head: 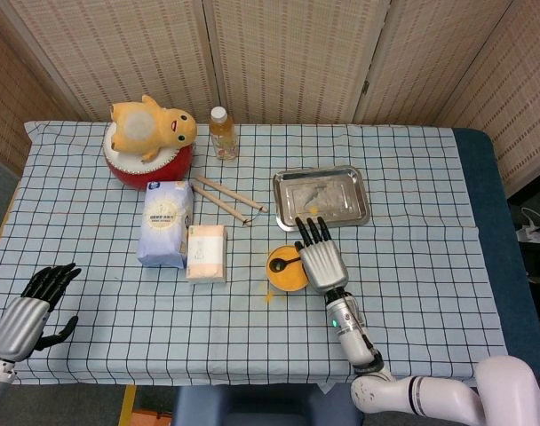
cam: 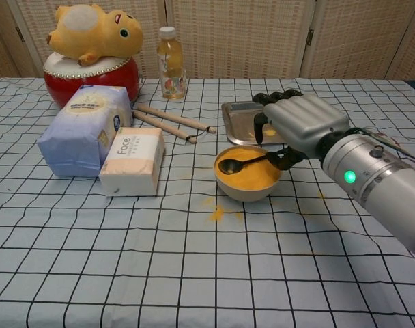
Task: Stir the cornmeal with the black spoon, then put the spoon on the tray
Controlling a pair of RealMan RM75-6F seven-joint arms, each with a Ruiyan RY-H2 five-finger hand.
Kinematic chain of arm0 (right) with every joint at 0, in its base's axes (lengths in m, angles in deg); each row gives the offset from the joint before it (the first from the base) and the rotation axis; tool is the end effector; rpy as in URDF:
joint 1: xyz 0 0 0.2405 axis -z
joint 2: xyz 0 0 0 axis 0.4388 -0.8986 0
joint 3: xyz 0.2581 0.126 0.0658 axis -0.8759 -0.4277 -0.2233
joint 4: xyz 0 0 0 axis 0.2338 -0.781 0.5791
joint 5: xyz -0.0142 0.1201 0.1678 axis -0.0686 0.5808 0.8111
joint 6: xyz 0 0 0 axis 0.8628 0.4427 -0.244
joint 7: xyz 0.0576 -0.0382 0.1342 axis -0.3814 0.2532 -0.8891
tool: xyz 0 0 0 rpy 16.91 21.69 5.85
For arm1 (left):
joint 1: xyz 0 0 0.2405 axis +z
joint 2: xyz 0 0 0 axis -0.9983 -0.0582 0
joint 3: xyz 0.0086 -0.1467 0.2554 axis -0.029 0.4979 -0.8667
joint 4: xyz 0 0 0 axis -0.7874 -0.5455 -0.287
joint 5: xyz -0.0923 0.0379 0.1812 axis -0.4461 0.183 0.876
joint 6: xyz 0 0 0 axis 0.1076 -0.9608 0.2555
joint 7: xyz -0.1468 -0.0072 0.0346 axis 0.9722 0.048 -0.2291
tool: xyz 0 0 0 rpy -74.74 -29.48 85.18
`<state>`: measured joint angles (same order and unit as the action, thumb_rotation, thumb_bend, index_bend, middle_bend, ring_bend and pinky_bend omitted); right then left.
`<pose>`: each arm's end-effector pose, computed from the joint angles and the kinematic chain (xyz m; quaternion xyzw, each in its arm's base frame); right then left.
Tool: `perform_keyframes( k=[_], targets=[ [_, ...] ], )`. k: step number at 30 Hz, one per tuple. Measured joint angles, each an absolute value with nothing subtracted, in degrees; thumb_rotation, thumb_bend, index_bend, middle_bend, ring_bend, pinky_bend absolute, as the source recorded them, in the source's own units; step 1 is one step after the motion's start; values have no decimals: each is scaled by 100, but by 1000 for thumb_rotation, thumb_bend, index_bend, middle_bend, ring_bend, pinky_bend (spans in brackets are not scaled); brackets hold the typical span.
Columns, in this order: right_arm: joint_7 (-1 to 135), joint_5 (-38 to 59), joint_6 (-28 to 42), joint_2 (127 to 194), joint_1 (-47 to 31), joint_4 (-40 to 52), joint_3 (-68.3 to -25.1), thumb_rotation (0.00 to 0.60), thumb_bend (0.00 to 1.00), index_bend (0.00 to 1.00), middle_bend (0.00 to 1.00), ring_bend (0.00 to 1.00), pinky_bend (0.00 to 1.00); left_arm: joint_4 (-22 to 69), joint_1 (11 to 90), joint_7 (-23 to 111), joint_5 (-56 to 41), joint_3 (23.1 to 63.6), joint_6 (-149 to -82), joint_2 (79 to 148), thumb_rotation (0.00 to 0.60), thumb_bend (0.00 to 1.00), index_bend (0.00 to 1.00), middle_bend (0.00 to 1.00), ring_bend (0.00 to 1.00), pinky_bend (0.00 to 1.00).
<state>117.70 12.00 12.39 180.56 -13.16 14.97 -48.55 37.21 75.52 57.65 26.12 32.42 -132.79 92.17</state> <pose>-0.1462 -0.3434 -0.0641 0.7359 -0.2728 0.3319 0.5233 -0.3395 0.2074 0.1699 -0.6665 -0.4001 -0.4072 0.4794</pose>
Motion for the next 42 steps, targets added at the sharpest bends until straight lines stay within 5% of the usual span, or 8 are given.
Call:
perform_keyframes(
  k=[17,42],
  targets=[
    [11606,2088,501,17439,-1551,1525,-5107,600,373,442,0,0,0,3737,7517,5582,2508,3265,-13163,9274,600,417,0,0,0,58],
    [11686,2522,572,17465,-1821,1506,-4885,600,373,526,0,0,0,3696,7523,5558,2445,3306,-13185,9316,600,417,0,0,0,59]
  ],
)
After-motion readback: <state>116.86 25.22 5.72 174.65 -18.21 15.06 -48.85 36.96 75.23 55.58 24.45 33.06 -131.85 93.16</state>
